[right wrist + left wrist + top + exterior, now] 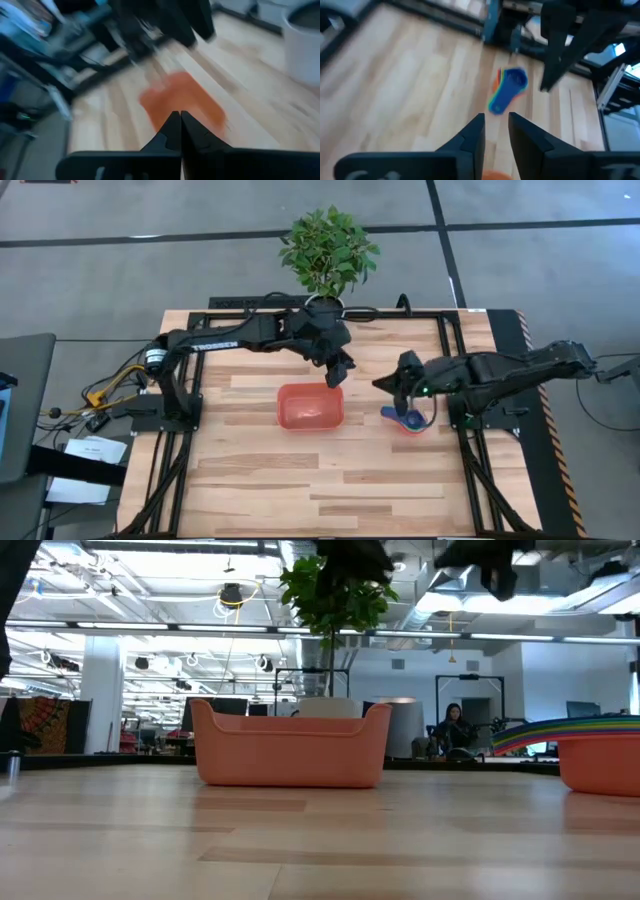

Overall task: Nest measuring cups in basket
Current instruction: Put the nested measuring cups into the orange bin

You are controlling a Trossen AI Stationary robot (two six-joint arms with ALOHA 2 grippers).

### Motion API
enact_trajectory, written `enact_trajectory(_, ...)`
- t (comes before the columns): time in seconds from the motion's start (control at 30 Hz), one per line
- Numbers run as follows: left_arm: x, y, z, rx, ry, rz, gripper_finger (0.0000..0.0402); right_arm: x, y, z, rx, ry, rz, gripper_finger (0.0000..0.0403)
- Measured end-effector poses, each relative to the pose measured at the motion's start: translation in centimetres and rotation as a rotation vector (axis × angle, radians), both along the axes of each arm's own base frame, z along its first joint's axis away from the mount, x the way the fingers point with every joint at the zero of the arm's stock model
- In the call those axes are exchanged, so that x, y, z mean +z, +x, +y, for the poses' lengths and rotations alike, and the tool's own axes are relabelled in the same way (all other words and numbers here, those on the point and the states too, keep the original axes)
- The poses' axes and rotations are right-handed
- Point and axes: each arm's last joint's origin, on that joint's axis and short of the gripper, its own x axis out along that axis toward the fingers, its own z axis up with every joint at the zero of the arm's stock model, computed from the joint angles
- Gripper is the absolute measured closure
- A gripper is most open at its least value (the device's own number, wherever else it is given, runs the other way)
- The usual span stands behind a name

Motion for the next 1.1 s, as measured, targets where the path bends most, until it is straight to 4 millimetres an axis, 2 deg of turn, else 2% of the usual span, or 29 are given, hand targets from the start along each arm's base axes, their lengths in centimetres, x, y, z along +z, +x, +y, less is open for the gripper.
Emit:
enact_trajectory(0.2,1.7,-0.7,-3.1,-0.005,0.108,-0.042,0.0363,2.4,0.3,-0.5,0.122,0.002,-0.235,0.0394)
enact_trajectory(0.4,3.1,-1.7,-6.4,0.012,0.179,-0.083,0.0398,3.3,3.0,-0.3,0.290,0.013,-0.425,0.0395)
enact_trajectory(0.5,2.8,-2.7,-7.5,0.036,0.196,-0.101,0.0399,3.5,3.9,-0.4,0.359,0.020,-0.497,0.0390)
enact_trajectory(0.67,0.3,-6.4,-7.9,0.113,0.125,-0.204,0.0398,3.6,4.1,-0.3,0.424,0.021,-0.520,0.0397)
enact_trajectory(0.87,-1.9,-12.0,-7.5,0.138,0.083,-0.351,0.0398,4.7,2.7,-0.2,0.496,-0.037,-0.562,0.0389)
enact_trajectory(0.97,-2.0,-14.0,-7.4,0.128,0.117,-0.385,0.0397,4.7,2.0,-0.4,0.496,-0.064,-0.533,0.0380)
enact_trajectory(1.1,-0.9,-16.0,-7.2,0.152,0.158,-0.421,0.0398,4.5,0.8,-1.0,0.477,-0.087,-0.462,0.0381)
